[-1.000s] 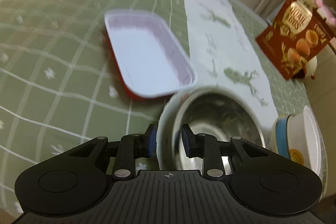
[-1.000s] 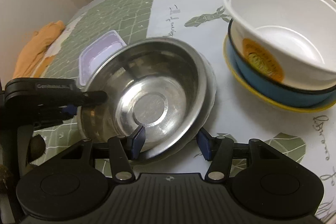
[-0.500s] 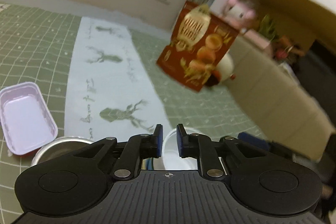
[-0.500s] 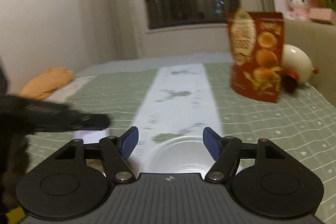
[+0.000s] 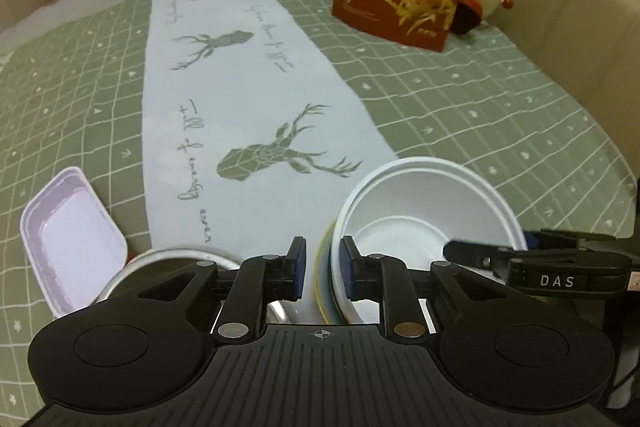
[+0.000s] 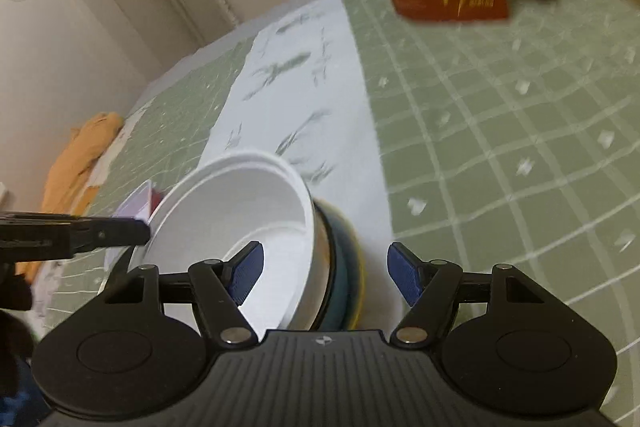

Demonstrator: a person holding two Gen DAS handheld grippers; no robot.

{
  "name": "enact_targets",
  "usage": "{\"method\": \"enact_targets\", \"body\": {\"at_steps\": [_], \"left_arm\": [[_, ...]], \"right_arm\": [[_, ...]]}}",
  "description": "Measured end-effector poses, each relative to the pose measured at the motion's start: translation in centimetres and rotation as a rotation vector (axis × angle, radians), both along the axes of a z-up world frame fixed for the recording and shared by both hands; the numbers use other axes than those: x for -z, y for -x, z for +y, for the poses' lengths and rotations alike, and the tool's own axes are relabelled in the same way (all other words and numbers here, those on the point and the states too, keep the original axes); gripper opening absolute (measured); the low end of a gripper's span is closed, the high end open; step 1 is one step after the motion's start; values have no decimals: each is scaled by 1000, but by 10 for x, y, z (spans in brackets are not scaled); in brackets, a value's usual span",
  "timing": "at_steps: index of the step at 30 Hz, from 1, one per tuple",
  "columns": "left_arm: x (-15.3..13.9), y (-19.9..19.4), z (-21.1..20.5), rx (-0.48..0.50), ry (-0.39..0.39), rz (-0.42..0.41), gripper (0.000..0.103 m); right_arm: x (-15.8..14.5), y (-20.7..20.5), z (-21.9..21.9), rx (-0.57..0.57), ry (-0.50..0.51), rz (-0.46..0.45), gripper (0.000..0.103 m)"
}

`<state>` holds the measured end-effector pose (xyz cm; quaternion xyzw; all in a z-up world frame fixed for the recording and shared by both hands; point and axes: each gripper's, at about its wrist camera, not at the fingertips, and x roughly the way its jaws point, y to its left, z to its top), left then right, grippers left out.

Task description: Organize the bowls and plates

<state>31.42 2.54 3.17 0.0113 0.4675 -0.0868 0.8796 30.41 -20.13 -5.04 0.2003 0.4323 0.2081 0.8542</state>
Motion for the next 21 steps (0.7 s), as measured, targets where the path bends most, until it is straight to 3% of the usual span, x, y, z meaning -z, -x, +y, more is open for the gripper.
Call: {"method": "enact_targets", "body": {"at_steps": [3, 6, 15, 17, 21], "left_arm": [[9, -6, 0, -3, 10, 41, 25], [17, -8, 0, 0, 21, 73, 27], [15, -2, -8, 40, 18, 56, 28], [15, -5, -7, 34, 11, 52, 43], [14, -14, -10, 43, -18, 66, 49]], "right_arm": [[18, -9, 0, -22, -52, 93, 70], [25, -13, 4, -36, -58, 115, 70], [30, -16, 19, -77, -55, 152, 67], [33, -19, 19, -66, -39, 162, 62], [37, -20, 12, -42, -39, 173, 60]]}}
